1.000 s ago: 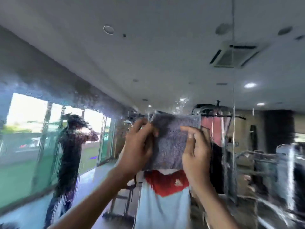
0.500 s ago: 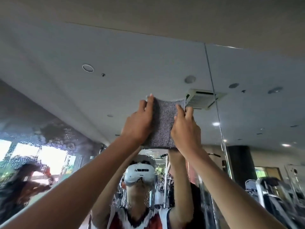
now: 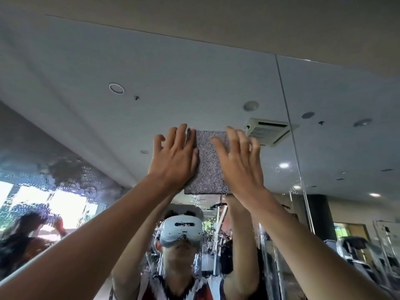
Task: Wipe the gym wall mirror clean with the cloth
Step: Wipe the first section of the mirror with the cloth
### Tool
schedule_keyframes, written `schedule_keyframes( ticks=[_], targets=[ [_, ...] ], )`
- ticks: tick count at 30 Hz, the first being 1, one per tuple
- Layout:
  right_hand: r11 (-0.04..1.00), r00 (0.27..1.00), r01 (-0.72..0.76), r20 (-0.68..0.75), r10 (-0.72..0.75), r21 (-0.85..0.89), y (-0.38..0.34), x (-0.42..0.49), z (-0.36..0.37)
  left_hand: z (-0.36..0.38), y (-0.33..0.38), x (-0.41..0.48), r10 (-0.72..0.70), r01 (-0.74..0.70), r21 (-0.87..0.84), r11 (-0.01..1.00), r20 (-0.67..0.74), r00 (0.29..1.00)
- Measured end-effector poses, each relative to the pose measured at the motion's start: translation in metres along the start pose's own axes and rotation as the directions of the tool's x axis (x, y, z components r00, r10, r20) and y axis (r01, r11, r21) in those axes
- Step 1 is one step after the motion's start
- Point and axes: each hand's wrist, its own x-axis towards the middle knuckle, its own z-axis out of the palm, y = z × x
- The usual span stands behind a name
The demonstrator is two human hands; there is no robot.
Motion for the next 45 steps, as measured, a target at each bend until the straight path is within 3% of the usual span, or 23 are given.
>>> schedule_keyframes(
  ticks=[3, 6, 10, 12, 17, 22, 26, 32, 37, 40, 42, 45],
  targets=[
    [0.995, 0.985, 0.104, 0.138, -0.102, -0.007, -0.002, 0.009, -0.001, -0.003, -0.008, -0.006, 0.014, -0.015, 0.016, 1.000, 0.092, 0.996],
    [0.980, 0.953, -0.137, 0.289, 0.092, 0.143, -0.020, 0.010, -0.008, -0.004, -0.018, -0.012, -0.011, 0.011, 0.000, 1.000, 0.134, 0.991],
    [0.909, 0.870, -0.375, 0.407, 0.277, 0.182, -0.054, 0.005, -0.012, -0.004, -0.033, -0.026, -0.074, 0.079, -0.025, 0.997, 0.136, 0.988],
    [0.893, 0.834, -0.417, 0.462, 0.302, 0.170, -0.060, 0.003, -0.009, -0.004, -0.038, -0.033, -0.081, 0.093, -0.061, 0.994, 0.172, 0.982],
    [0.922, 0.800, -0.362, 0.555, 0.230, 0.139, -0.056, 0.002, -0.009, -0.003, -0.038, -0.043, -0.107, 0.129, -0.109, 0.986, 0.188, 0.976],
    [0.932, 0.807, -0.322, 0.562, 0.179, 0.166, -0.052, -0.004, -0.009, 0.000, -0.039, -0.043, -0.102, 0.121, -0.089, 0.989, 0.191, 0.976],
    [0.962, 0.830, -0.207, 0.552, 0.076, 0.179, -0.029, -0.026, -0.009, -0.001, -0.039, -0.043, -0.100, 0.126, -0.113, 0.986, 0.210, 0.973],
    [0.891, 0.760, -0.447, 0.557, 0.335, 0.075, -0.003, 0.028, 0.019, -0.005, -0.042, -0.048, -0.049, 0.064, -0.057, 0.996, 0.223, 0.974],
    [0.961, 0.859, -0.147, 0.512, 0.007, 0.233, -0.040, 0.023, 0.007, -0.008, -0.053, -0.048, 0.013, -0.006, -0.040, 0.999, 0.184, 0.983],
    [0.952, 0.852, -0.042, 0.509, -0.124, 0.303, -0.025, -0.012, -0.006, -0.011, -0.052, -0.047, -0.008, 0.019, -0.059, 0.998, 0.188, 0.982],
    [0.960, 0.854, -0.058, 0.512, -0.095, 0.275, 0.000, -0.023, -0.004, -0.013, -0.056, -0.046, 0.010, -0.002, -0.050, 0.999, 0.175, 0.985],
    [0.958, 0.816, -0.261, 0.557, 0.153, 0.118, 0.027, 0.000, 0.015, -0.019, -0.069, -0.031, 0.135, -0.138, 0.026, 0.990, 0.086, 0.987]
  ],
)
